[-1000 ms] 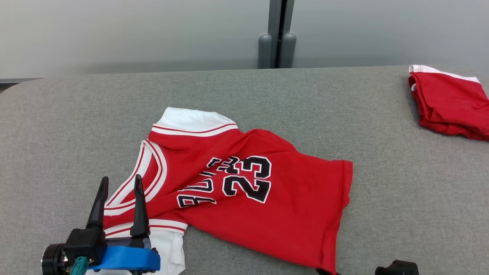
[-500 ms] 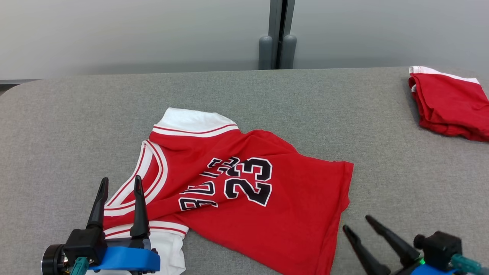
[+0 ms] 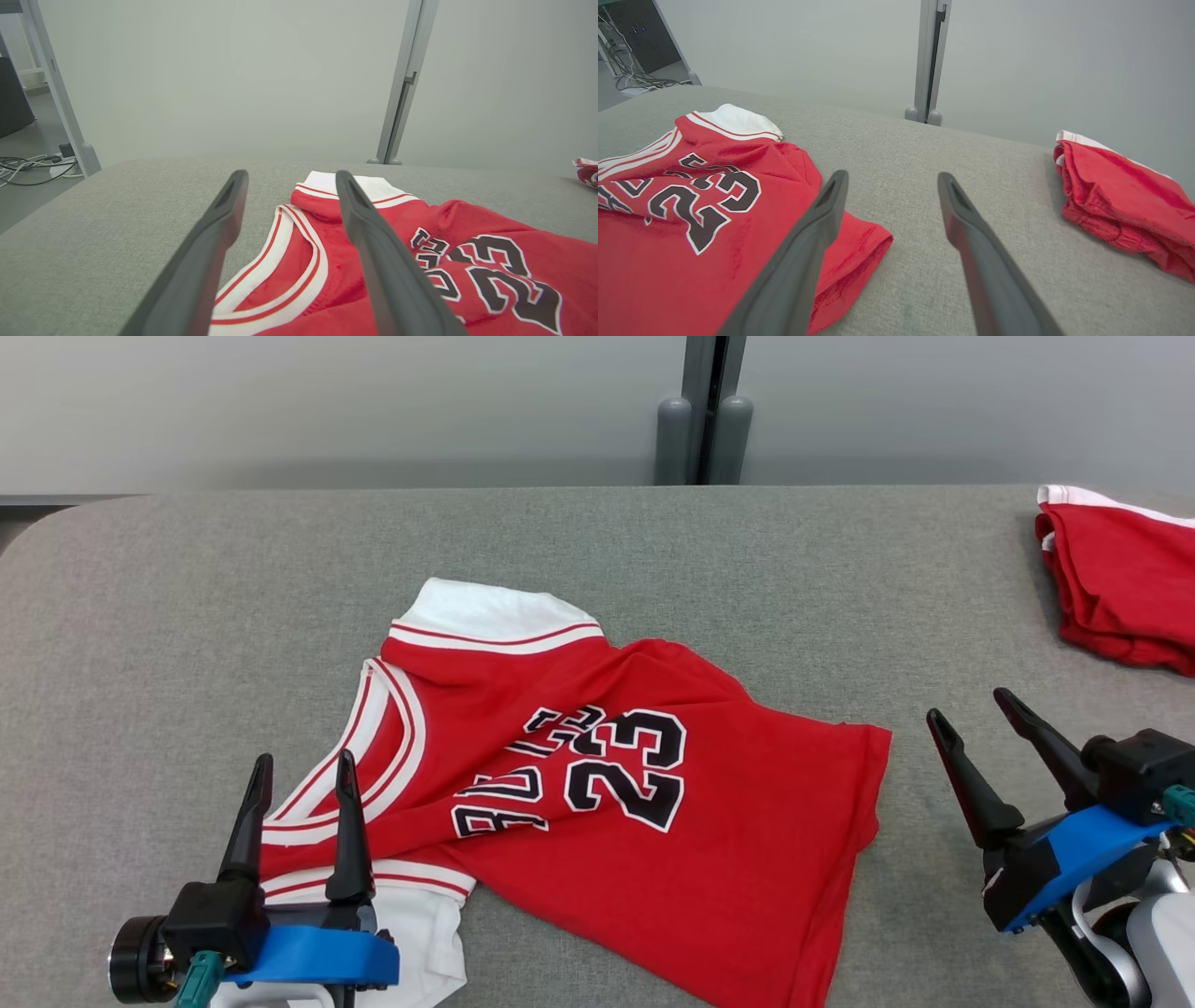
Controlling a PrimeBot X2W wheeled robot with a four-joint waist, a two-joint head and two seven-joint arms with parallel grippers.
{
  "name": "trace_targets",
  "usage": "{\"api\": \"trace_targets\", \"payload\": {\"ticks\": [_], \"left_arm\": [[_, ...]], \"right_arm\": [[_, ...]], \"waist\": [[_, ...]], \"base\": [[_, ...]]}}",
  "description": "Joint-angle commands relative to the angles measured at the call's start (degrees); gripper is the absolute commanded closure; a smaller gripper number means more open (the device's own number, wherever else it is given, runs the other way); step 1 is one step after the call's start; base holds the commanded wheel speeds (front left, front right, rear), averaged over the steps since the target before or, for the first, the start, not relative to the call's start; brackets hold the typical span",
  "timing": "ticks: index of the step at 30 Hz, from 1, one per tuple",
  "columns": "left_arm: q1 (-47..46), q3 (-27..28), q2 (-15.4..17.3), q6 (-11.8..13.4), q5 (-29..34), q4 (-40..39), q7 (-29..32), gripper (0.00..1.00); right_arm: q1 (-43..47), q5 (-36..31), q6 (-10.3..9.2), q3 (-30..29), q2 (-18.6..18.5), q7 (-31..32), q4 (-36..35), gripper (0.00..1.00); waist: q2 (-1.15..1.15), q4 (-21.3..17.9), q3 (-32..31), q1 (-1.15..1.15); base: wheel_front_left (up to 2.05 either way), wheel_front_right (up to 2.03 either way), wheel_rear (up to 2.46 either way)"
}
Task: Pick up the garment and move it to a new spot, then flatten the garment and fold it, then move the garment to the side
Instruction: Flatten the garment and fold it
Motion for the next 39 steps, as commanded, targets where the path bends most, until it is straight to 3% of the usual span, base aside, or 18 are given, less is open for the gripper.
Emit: {"api": "trace_targets", "payload": {"ticks": [1, 12, 35, 36, 37, 39], "left_arm": [[-1.0, 0.1, 0.0, 0.1, -0.4, -0.1, -0.1, 0.0], [-1.3, -0.3, 0.0, 0.5, -0.7, -0.5, -0.1, 0.0], [-4.0, -2.5, 0.0, 0.8, -0.9, -0.4, -0.1, 0.0], [-4.2, -2.6, 0.0, 0.8, -1.0, -0.4, -0.1, 0.0], [-4.3, -2.7, 0.0, 0.9, -1.1, -0.3, -0.1, 0.0], [-4.5, -2.8, 0.0, 1.0, -1.3, -0.2, -0.1, 0.0]], "right_arm": [[-0.9, -0.3, 0.03, 0.0, -0.4, 0.0, 0.9, 0.0], [-2.6, 0.3, 0.02, 2.3, -0.8, -1.8, 13.3, 0.0], [-17.3, 3.3, 0.03, 15.6, 2.6, -6.8, 34.4, 0.0], [-18.0, 3.6, 0.03, 16.1, 2.7, -7.0, 35.2, 0.76], [-18.7, 3.7, 0.03, 16.6, 2.6, -7.2, 35.9, 1.0], [-20.6, 3.9, 0.01, 16.7, 2.0, -8.2, 37.4, 1.0]], "waist": [[0.0, 0.4, 0.4, 0.0], [0.0, 1.5, 2.2, 0.0], [0.0, 4.3, 6.2, 0.0], [0.0, 4.5, 6.3, 0.0], [0.0, 4.6, 6.3, 0.0], [0.0, 4.8, 6.5, 0.0]], "base": [[0.0, 0.0, 0.0], [0.0, 0.0, 0.0], [0.0, 0.0, 0.0], [0.0, 0.0, 0.0], [0.0, 0.0, 0.0], [0.0, 0.0, 0.0]]}}
